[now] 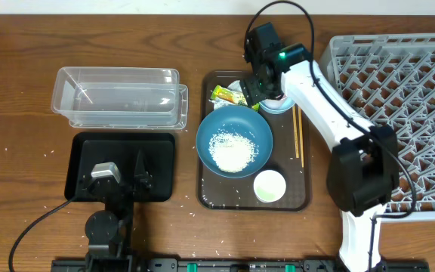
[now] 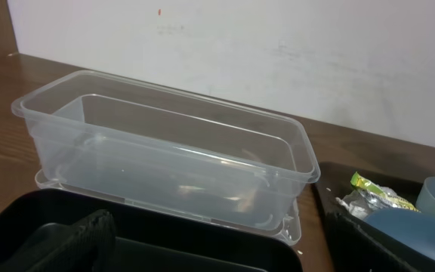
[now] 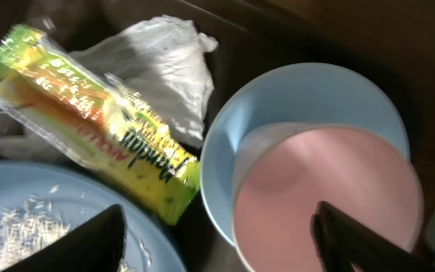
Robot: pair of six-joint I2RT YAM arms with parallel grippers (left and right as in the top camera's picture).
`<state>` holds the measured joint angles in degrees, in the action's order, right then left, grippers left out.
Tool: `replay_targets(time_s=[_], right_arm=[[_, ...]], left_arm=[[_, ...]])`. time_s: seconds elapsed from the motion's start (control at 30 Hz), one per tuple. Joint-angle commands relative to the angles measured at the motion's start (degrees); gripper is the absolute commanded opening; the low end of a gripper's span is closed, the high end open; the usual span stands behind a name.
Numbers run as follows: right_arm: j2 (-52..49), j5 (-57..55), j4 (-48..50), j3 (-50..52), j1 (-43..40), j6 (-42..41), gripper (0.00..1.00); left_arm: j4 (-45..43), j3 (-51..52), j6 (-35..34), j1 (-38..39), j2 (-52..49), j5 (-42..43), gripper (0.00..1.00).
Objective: Sort waste into correct bins and load items into the dishwasher rack
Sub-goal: 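Reach the right gripper to the pink cup and grasp it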
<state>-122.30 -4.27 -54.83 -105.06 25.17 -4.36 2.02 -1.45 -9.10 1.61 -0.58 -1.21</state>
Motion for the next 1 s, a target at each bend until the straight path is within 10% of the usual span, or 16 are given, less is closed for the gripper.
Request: replay_targets(time_s=[0.0,0.27,0.97], right_arm=[[-0.63,-1.75,0.44,-1.01,0.28,-1.38,0.66],[-0.63,-1.75,0.98,-0.94,0.31,-2.03,0.27],[-0.63,-1.75,1.05,0.79,0.31,-2.49,0.24]], left_arm=[[2.05,1.22,0.5,-0.28,0.35,-0.31,0.91],[2.05,1.22,0.52,-0.28,0.35,-0.31,0.91],[2.05,1.22,0.52,-0.28,0.35,-0.31,0.91]])
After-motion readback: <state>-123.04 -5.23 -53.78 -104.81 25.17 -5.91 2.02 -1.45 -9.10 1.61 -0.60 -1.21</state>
